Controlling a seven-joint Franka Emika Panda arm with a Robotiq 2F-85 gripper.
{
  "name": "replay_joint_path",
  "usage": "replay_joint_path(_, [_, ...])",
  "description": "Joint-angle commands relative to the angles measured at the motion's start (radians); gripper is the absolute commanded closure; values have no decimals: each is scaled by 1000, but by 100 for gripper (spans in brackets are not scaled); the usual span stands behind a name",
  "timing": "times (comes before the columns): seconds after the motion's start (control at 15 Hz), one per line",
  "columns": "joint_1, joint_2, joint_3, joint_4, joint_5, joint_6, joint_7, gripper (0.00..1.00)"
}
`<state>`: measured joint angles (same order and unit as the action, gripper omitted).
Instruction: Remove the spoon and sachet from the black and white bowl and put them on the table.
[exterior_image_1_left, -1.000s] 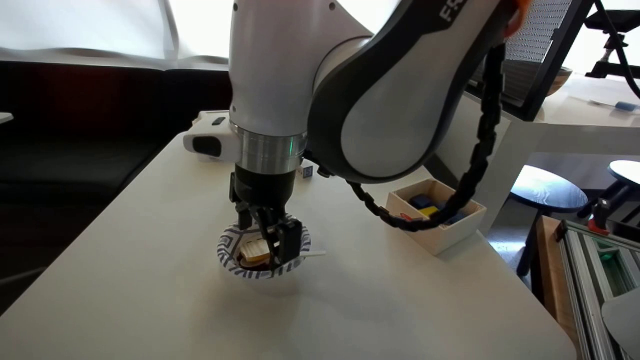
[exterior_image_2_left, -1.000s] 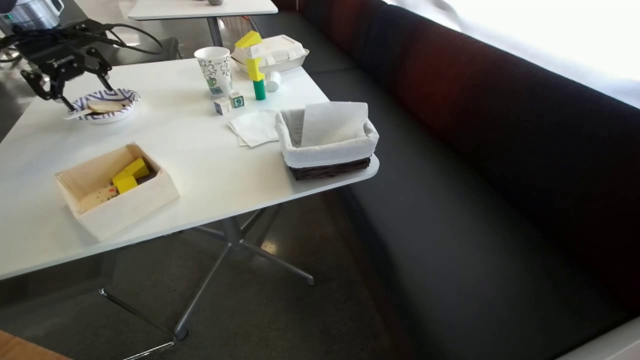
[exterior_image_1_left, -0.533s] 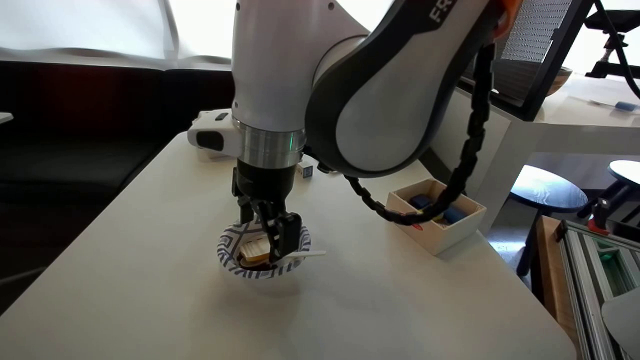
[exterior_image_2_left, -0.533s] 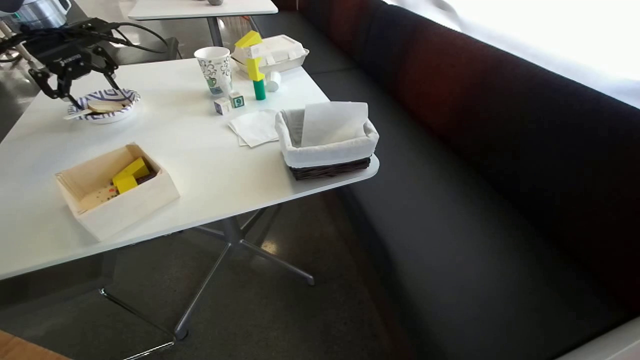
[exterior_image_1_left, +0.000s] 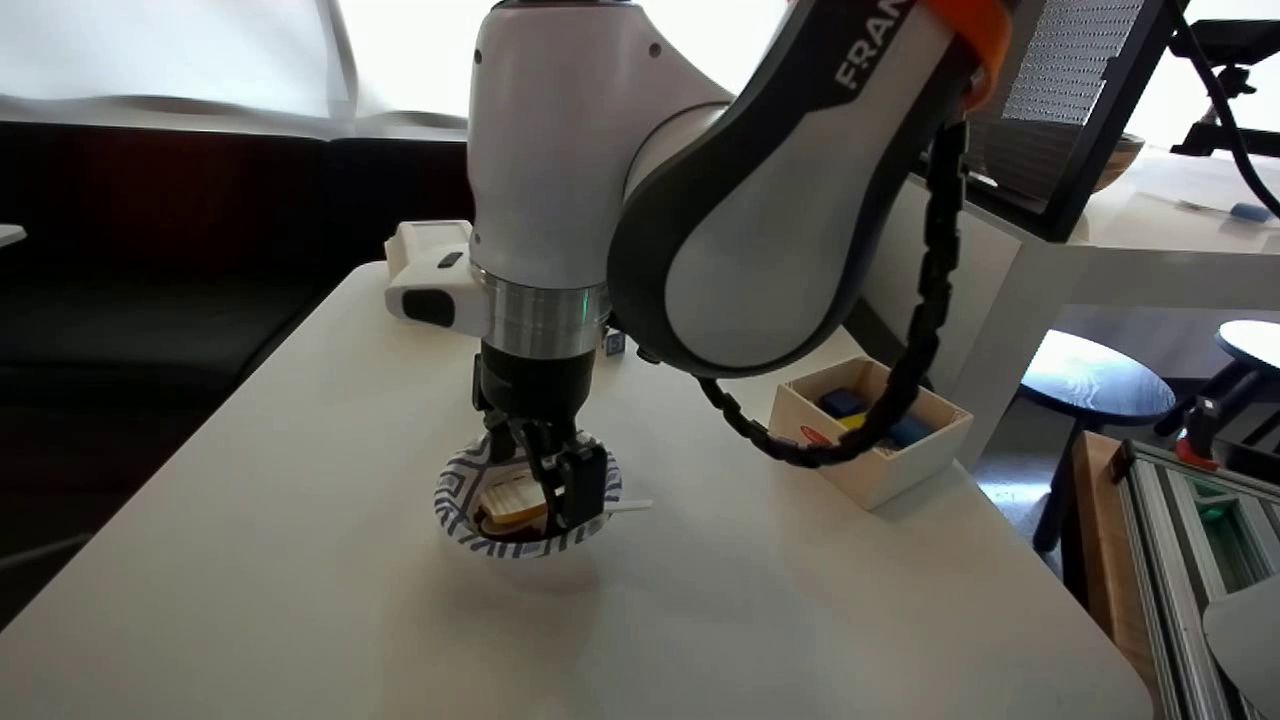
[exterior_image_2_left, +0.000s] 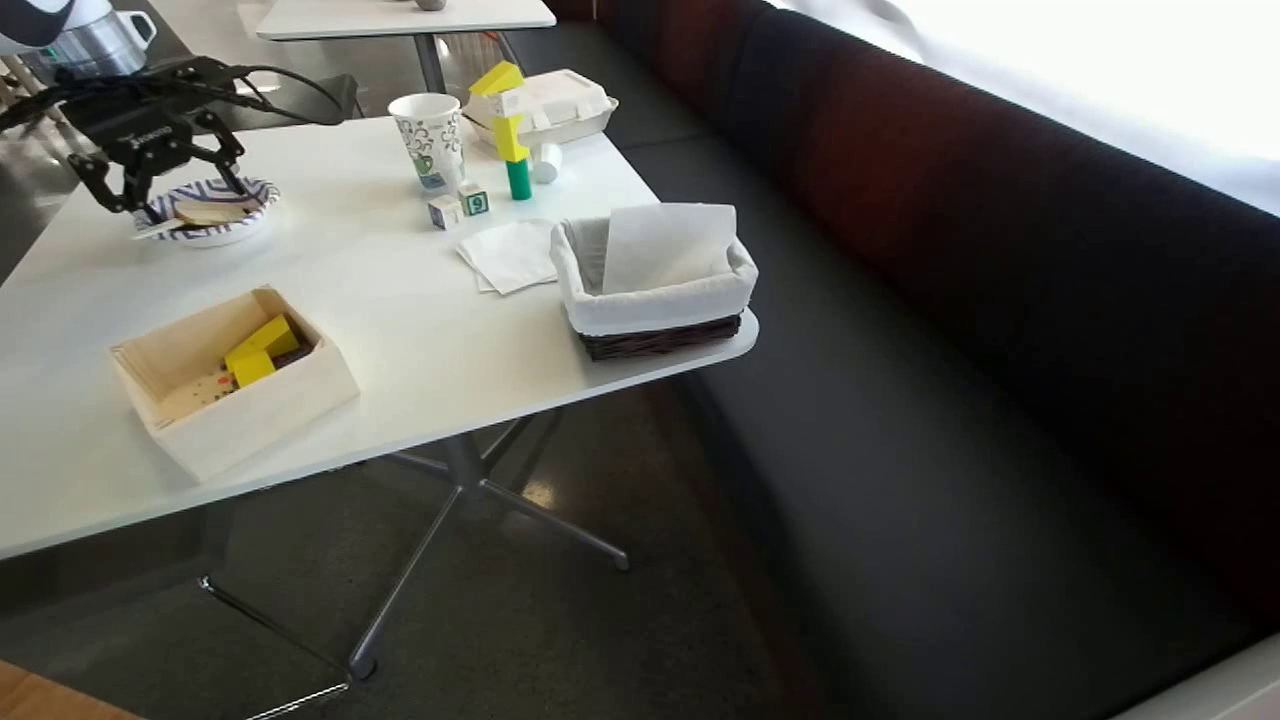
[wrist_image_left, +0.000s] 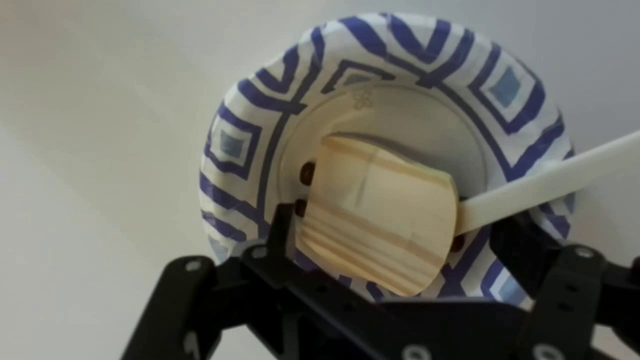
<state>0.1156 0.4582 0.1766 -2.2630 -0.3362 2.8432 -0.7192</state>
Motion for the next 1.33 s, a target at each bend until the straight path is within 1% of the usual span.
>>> replay_joint_path(0.0, [-10, 35, 5, 25, -5, -3, 11, 0])
replay_joint_path(0.07, [-10, 38, 4, 27, -6, -3, 11, 0])
replay_joint_path(0.13, [-13, 41, 6, 28, -4, -5, 9, 6])
replay_joint_path(0.27, [-18, 47, 9, 32, -2, -7, 7, 27])
replay_joint_path(0.4, [-22, 51, 13, 34, 1, -9, 4, 36])
replay_joint_path(0.47, [-24, 53, 14, 34, 2, -10, 3, 46])
replay_joint_path(0.53, [-25, 52, 15, 35, 3, -10, 2, 54])
replay_joint_path(0.73, [-26, 47, 18, 44, 3, -12, 3, 75])
replay_joint_path(0.87, [-23, 43, 17, 46, 1, -13, 6, 92])
replay_joint_path(0.93, [-23, 41, 17, 46, 1, -14, 7, 98])
replay_joint_path(1.0, [-22, 37, 18, 45, 2, -15, 9, 98])
replay_joint_path(1.07, [-22, 34, 20, 43, 3, -16, 10, 95])
replay_joint_path(1.27, [-21, 17, 30, 34, 11, -26, 16, 95])
